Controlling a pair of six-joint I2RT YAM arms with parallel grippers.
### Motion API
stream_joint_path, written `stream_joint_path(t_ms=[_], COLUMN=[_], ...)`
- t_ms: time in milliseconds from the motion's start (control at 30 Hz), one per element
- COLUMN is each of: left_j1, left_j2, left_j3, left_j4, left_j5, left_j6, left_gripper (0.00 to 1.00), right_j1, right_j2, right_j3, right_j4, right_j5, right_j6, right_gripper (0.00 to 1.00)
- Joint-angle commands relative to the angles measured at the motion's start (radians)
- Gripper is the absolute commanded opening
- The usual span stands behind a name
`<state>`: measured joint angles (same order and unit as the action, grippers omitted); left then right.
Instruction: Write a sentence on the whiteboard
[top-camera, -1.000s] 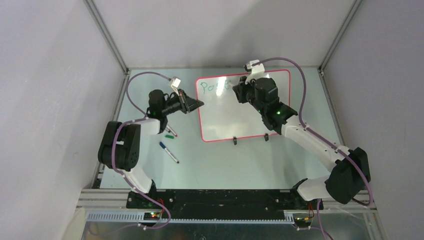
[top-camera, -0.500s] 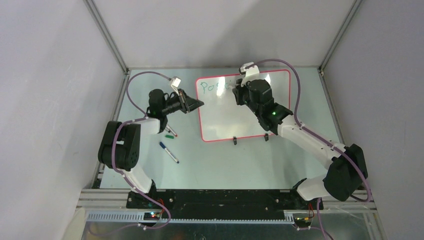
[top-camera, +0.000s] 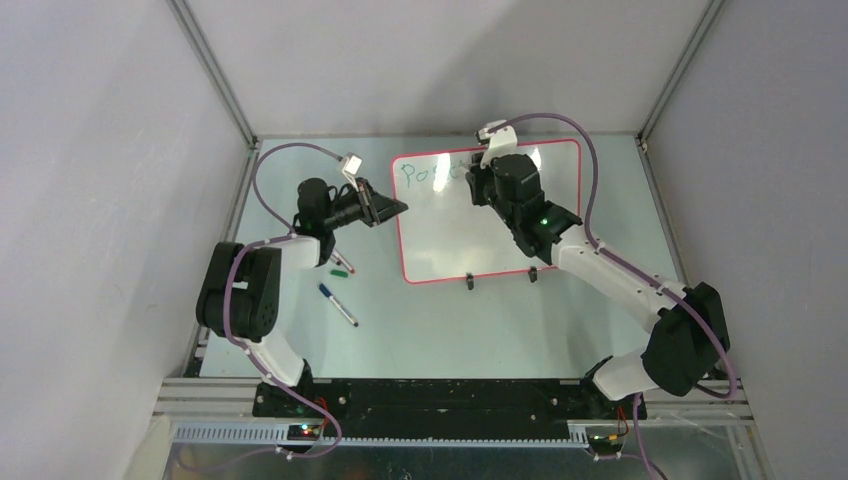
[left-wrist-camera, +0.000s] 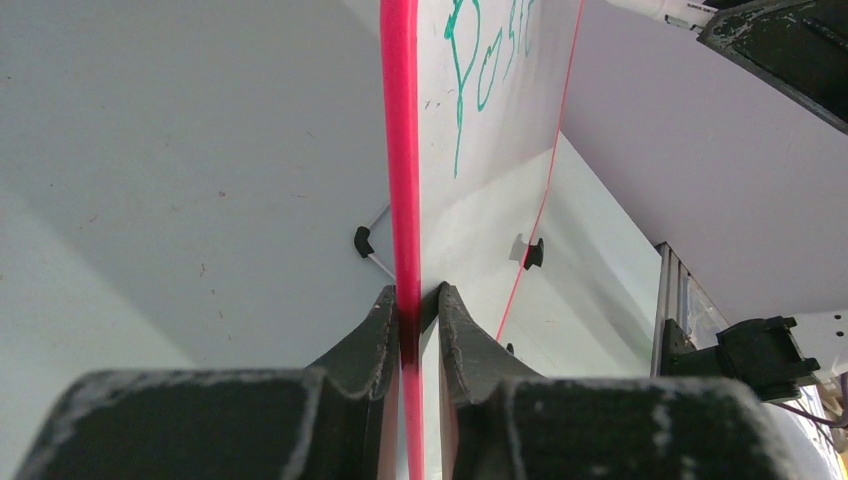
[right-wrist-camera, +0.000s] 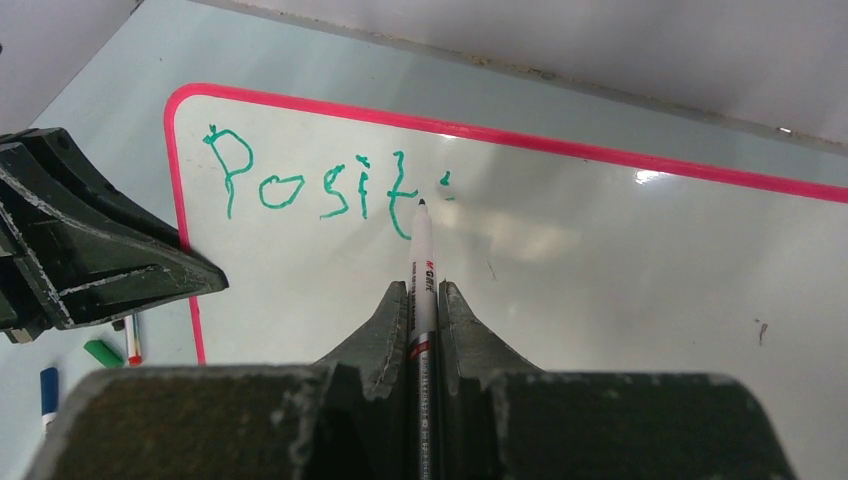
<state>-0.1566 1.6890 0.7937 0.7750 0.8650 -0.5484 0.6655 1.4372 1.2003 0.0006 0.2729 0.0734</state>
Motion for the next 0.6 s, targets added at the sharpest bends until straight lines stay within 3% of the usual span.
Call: stream_joint_path(t_ms=[0, 567], left_j1=[0.006, 0.005], left_j2=[-0.001, -0.002], left_j3=[0.039, 0.038], left_j4=[0.031, 0.032], left_j5=[-0.025, -0.027], left_j6=[0.070, 0.070], left_gripper=[0.00, 0.00], right_j1=[-0.004, -0.023], right_j2=[0.013, 0.031], right_j3=[0.050, 0.051], right_j4=[0.004, 0.004], right_j5=[0.019, 0.011], right_j6=[-0.012, -0.003], right_gripper=[0.00, 0.00])
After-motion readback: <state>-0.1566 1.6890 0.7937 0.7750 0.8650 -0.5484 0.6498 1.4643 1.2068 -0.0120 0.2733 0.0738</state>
